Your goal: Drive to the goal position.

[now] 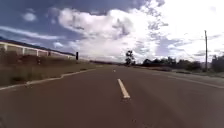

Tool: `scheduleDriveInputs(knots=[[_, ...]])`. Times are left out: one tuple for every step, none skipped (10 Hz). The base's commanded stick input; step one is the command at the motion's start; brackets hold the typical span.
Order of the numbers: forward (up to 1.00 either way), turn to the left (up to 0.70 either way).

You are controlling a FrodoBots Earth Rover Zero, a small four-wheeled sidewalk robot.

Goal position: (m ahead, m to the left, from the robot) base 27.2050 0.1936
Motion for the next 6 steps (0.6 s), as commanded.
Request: scheduleDriveInputs(knots=[[1.0,0.0],[1.0,0.0],[1.0,0.0],[1.0,0.0],[1.0,0.0],[1.0,0.0]])
